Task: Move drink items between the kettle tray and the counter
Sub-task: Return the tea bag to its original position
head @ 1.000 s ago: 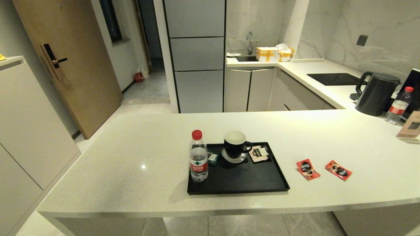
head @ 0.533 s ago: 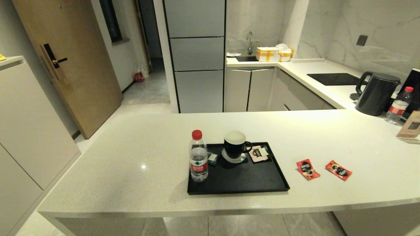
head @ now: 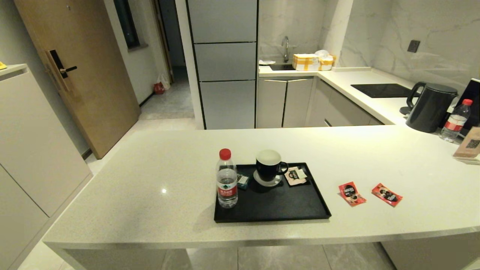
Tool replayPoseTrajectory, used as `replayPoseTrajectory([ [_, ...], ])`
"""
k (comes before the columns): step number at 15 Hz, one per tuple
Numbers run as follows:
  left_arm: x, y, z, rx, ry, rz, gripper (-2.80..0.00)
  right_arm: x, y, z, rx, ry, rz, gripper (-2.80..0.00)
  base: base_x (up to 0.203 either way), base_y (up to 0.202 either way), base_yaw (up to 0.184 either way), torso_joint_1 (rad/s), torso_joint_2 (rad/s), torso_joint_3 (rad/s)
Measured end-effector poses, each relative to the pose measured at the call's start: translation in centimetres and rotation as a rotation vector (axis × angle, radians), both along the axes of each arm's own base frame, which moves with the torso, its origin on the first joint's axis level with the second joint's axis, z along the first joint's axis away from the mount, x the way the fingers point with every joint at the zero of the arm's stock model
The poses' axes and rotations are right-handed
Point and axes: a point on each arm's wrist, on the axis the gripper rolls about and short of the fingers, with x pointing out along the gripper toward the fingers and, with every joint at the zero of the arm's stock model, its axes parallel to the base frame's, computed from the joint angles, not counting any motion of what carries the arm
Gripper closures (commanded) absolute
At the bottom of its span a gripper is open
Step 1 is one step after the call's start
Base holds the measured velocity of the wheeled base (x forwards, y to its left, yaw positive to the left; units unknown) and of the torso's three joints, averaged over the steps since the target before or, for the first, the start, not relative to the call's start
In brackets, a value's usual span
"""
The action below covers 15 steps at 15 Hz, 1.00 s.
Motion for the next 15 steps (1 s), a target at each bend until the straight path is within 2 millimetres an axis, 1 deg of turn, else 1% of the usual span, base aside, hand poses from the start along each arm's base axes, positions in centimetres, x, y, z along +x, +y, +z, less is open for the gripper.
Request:
replayPoseTrajectory([
  [15,0.00,0.00,0.00,0.000,0.000,0.000,0.00,0.00,0.00,0.00,-0.001,0.000,0.001,0.00,0.000,0.000,0.000,0.000,0.00,0.000],
])
